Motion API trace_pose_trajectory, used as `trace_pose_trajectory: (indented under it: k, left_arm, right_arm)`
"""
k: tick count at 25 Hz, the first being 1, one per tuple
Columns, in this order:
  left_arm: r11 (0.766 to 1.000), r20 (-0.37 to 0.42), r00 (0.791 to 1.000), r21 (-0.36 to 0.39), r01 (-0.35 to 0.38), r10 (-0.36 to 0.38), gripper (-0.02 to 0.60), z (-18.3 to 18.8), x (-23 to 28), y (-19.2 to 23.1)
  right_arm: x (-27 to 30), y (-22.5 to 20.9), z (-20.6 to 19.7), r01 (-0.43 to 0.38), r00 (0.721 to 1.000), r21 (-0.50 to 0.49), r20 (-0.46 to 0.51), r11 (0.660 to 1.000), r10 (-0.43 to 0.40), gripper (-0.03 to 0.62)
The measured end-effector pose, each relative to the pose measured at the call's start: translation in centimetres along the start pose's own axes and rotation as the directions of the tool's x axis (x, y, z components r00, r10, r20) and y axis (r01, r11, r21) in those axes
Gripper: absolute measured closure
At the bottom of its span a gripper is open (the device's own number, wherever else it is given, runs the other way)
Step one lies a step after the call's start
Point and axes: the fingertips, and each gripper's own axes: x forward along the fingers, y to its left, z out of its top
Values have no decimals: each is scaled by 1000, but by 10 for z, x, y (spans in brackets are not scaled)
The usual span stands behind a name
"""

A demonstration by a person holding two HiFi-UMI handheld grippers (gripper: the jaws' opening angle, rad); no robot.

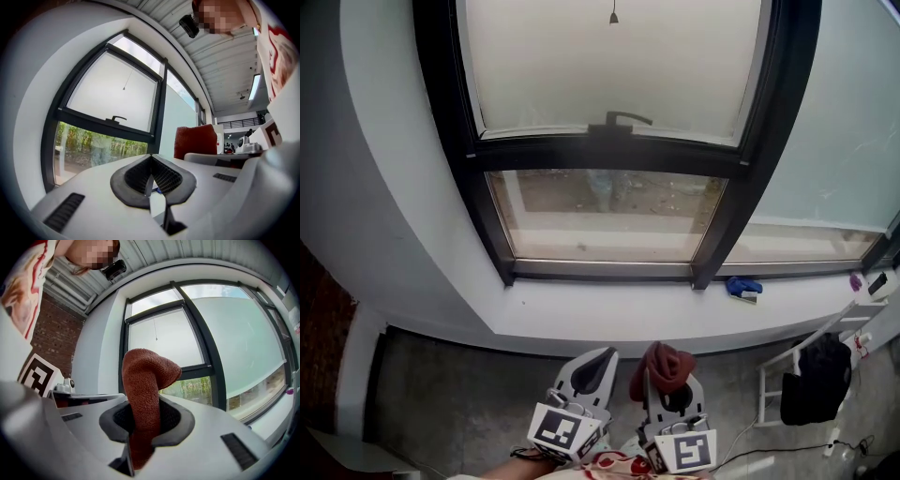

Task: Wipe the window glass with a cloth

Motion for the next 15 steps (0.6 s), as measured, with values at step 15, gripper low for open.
trace_pose_trajectory:
  k: [15]
  left_arm:
    - [999, 13, 999, 11, -43, 43, 560, -1, 86, 49]
  right_arm:
    - [90, -51, -9, -57, 998, -3, -6, 998, 57, 510]
